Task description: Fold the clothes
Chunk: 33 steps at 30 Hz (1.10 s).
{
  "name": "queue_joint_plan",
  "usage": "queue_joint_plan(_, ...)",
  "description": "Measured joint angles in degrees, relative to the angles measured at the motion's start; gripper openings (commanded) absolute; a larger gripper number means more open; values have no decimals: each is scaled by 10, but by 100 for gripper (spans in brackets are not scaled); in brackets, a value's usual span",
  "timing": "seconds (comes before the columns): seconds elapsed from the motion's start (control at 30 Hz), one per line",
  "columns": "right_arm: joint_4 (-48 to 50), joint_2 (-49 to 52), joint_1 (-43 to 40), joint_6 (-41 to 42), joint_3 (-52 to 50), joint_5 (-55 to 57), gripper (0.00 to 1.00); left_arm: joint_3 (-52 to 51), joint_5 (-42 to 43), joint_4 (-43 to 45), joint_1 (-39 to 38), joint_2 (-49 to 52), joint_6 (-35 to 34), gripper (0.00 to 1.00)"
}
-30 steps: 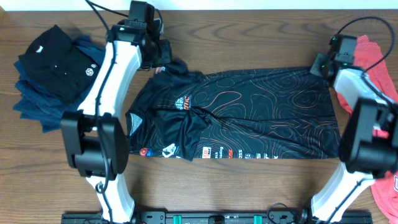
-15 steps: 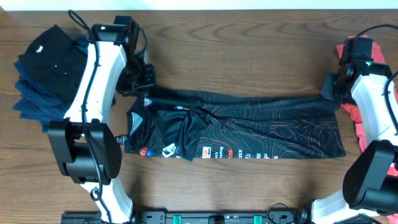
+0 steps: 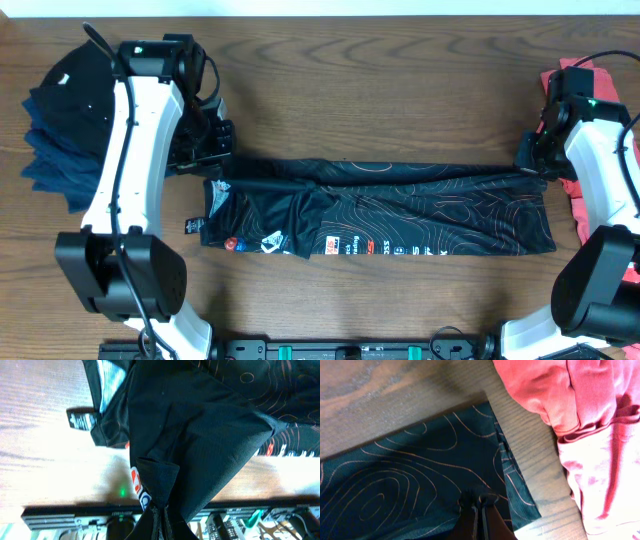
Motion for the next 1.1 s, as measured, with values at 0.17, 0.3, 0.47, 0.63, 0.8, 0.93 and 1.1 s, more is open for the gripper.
queue_joint_plan(0.17, -12, 0, 0, 0, 0, 7, 1, 0, 0, -2, 0, -13, 3, 6)
queue_joint_plan(0.3, -24, 0, 0, 0, 0, 16, 1, 0, 0, -3, 0, -32, 7, 6)
queue_joint_plan(0.47, -30, 0, 0, 0, 0, 26, 1, -4, 0, -3, 0, -64, 11, 6)
queue_joint_plan(0.63, -37, 0, 0, 0, 0, 30, 1, -34, 0, -3, 0, -93, 11, 5)
queue_joint_plan(0.8, -42, 0, 0, 2, 0, 32, 1, -70, 5, -1, -3, -105, 12, 6)
queue_joint_plan(0.93, -39, 0, 0, 2, 0, 33, 2, -98, 5, 26, -15, -105, 12, 6)
queue_joint_plan(1.1, -42, 0, 0, 3, 0, 33, 2, -142, 6, 95, -31, -105, 13, 6)
